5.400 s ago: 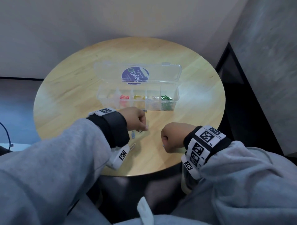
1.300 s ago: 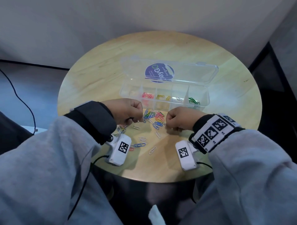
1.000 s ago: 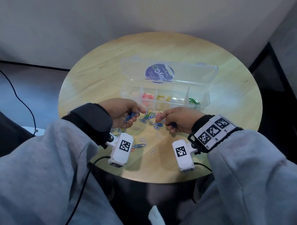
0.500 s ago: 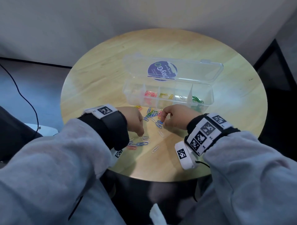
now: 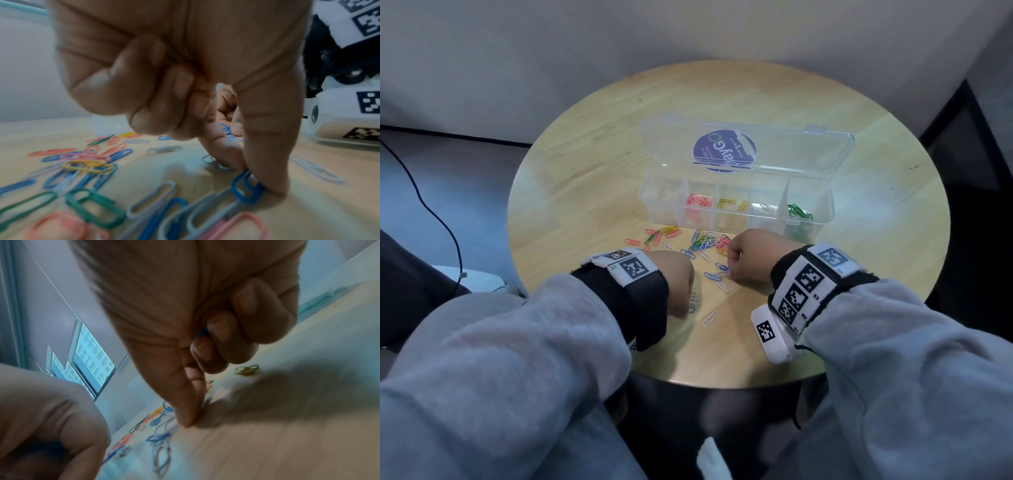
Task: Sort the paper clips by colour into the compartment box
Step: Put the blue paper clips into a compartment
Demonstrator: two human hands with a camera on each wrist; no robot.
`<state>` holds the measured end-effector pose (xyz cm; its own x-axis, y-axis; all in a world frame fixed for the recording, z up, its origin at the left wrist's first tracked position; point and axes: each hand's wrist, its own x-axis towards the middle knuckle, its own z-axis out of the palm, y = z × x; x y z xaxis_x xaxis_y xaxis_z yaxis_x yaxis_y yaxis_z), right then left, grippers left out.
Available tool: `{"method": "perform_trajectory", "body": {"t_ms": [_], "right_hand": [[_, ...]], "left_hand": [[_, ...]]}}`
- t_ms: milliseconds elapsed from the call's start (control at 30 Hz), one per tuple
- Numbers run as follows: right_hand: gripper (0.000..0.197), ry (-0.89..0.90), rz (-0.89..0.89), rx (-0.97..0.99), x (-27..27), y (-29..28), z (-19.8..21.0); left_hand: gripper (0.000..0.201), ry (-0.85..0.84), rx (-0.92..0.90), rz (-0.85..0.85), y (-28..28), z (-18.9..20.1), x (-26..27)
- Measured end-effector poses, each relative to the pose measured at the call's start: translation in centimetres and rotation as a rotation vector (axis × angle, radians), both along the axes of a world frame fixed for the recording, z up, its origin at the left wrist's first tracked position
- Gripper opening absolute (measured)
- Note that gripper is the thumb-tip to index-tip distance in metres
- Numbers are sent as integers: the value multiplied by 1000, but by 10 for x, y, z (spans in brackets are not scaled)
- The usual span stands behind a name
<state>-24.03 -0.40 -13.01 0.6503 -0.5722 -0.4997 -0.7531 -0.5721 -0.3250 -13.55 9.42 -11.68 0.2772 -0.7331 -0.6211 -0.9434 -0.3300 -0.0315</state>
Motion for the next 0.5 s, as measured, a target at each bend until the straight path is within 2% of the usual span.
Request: {"method": "perform_trajectory", "body": {"t_ms": [100,167,267,333,400,500], "right_hand": [[11,-17,-14,19,-3,-1,2],[15,-59,-54,54,-7,-5,5],[20,-189,-173,302,-12,-13,7],[24,-325,-292,556,-14,-14,6],[29,-456,-378,770,-13,-13,5],[31,-590,-428,978,-13,-11,5]], "left_hand": [[8,43,12,40,1,-1,3],[10,118,-3,98,2,1,9],[14,259,-31,197,0,5,22],[22,452,-58,315,-2,9,31],[28,710,-142,502,-2,12,38],[36,968,-292,717,-3,16,48]]}}
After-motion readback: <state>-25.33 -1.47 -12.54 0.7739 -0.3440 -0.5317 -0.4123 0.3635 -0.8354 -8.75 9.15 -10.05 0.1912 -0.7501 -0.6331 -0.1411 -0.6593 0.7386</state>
